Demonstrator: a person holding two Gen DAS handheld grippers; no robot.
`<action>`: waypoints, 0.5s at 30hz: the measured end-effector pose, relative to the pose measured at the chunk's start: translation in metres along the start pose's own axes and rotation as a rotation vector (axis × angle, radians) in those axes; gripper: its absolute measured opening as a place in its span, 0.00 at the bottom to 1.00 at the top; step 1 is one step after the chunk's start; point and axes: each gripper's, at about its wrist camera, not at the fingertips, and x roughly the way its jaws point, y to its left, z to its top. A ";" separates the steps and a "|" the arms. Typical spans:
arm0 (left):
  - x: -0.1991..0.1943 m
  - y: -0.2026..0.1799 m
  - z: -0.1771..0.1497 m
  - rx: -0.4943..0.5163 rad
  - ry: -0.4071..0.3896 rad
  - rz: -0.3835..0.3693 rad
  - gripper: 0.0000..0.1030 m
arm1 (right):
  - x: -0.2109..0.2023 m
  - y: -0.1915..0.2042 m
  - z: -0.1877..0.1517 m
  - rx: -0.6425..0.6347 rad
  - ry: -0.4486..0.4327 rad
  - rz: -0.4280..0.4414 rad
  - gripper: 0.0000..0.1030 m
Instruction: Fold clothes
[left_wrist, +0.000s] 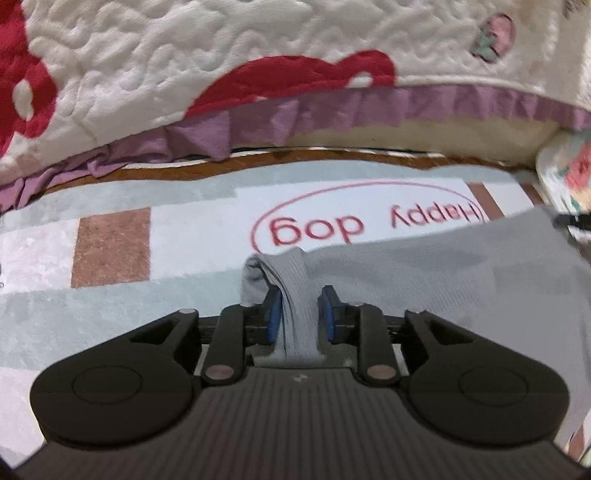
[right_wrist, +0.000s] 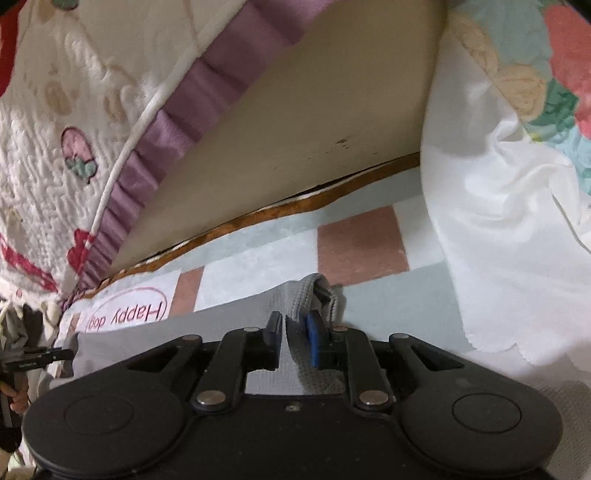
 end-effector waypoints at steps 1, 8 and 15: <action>0.001 0.002 0.001 -0.013 -0.001 -0.002 0.23 | 0.001 -0.002 0.000 0.011 0.002 0.006 0.21; 0.010 -0.008 0.006 0.024 0.029 0.020 0.12 | 0.007 -0.011 -0.002 0.066 -0.029 0.036 0.21; 0.016 -0.013 0.013 0.072 0.069 0.076 0.03 | 0.017 0.001 -0.007 0.015 -0.003 -0.001 0.21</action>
